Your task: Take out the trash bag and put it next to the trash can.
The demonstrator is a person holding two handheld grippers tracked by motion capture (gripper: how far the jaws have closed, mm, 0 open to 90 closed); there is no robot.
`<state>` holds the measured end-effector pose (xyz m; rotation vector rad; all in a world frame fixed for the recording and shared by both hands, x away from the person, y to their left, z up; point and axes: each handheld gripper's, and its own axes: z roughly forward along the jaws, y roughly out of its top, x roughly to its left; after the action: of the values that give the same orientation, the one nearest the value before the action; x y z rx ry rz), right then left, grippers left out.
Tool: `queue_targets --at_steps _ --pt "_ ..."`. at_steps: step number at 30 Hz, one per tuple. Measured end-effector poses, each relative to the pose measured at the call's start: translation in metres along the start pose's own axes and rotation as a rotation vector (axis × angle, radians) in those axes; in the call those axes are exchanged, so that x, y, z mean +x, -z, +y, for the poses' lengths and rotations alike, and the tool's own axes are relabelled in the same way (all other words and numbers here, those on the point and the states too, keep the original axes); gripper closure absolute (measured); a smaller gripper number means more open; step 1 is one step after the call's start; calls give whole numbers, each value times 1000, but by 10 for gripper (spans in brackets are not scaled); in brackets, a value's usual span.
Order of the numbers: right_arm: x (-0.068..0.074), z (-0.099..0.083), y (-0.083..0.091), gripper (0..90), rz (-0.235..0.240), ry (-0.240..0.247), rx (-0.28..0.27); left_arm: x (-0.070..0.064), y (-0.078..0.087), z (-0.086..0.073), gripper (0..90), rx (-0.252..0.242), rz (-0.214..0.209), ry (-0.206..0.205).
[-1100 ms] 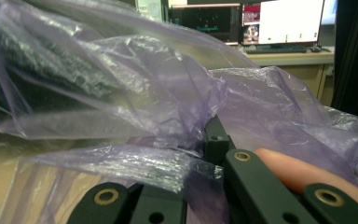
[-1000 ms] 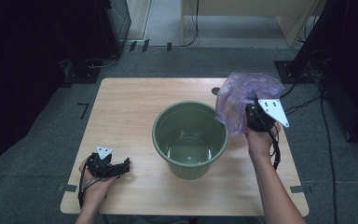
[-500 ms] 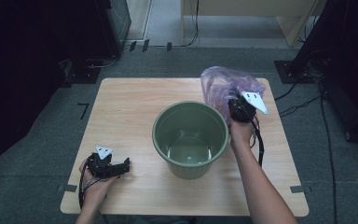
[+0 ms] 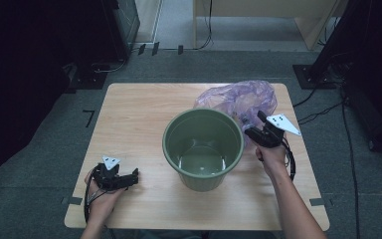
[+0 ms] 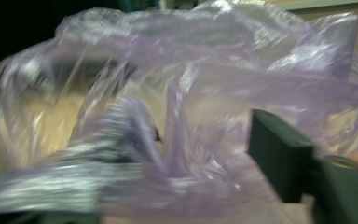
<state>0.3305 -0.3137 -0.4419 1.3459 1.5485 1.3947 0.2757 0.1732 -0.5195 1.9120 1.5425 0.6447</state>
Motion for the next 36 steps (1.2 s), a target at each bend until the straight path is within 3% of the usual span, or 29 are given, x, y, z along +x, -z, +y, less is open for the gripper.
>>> queue_targets --at_steps 7,12,19,36 --pt "-3 -7 18 215 15 112 45 0 0 0 0 0 0 1" --pt "-5 -12 29 155 -5 143 72 0 0 0 0 0 0 2" --pt "-10 -16 41 51 -48 136 93 0 0 0 0 1 0 1" --pt "-28 -41 61 48 -122 136 178 0 0 0 0 1 0 1"
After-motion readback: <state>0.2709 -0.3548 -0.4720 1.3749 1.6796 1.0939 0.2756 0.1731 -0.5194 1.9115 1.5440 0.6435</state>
